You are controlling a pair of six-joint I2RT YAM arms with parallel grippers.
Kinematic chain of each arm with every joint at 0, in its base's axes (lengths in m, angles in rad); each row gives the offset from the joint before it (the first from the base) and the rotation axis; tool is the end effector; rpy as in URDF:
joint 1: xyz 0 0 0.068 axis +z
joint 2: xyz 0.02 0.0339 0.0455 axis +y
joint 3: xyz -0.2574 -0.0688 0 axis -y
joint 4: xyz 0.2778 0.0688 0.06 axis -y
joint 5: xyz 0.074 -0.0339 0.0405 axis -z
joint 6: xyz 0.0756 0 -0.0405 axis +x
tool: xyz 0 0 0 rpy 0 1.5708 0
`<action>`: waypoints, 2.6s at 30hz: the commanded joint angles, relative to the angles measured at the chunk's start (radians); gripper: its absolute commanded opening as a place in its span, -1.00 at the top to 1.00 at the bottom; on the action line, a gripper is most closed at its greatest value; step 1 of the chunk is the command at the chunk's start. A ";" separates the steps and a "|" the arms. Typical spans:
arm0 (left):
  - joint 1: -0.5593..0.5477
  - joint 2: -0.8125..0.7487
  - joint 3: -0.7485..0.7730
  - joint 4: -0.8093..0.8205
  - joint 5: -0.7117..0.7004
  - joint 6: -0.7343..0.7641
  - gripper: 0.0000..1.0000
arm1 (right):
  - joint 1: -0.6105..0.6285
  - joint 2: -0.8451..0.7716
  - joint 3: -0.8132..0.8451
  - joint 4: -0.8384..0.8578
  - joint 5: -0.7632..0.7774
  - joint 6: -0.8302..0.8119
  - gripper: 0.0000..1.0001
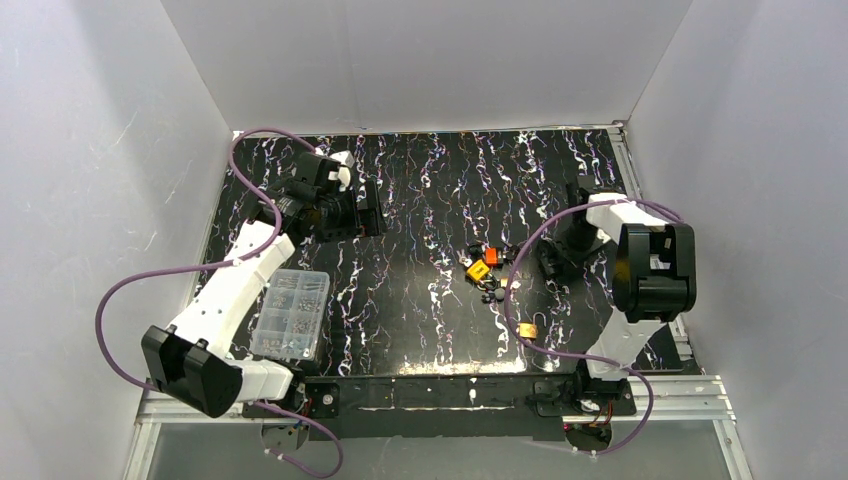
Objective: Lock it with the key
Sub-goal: Pick up the lock from the center of the board, then lock the lock.
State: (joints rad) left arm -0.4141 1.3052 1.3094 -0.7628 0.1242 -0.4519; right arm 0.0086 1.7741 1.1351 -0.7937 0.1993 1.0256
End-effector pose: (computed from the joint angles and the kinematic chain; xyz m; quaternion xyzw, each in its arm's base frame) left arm 0.3058 -0.1446 0.3205 0.0072 0.9172 -0.2172 0.3340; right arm 0.3512 -0.0119 0.1014 0.4893 0.8637 -0.0523 0.1087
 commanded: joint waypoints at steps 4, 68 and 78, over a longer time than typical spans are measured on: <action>0.008 0.047 -0.020 0.025 0.090 -0.022 -0.99 | 0.071 -0.059 0.049 0.016 0.016 -0.109 0.97; -0.008 0.070 -0.094 0.398 0.729 -0.304 0.62 | 0.880 -0.309 0.485 0.087 0.031 -0.544 0.97; -0.008 0.053 -0.086 0.376 0.733 -0.305 0.36 | 0.880 -0.310 0.492 0.085 0.071 -0.536 0.97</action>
State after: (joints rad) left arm -0.4191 1.4044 1.2213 -0.3676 0.8383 -0.7628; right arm 0.8841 1.4822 1.5566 -0.7689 0.2367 0.4736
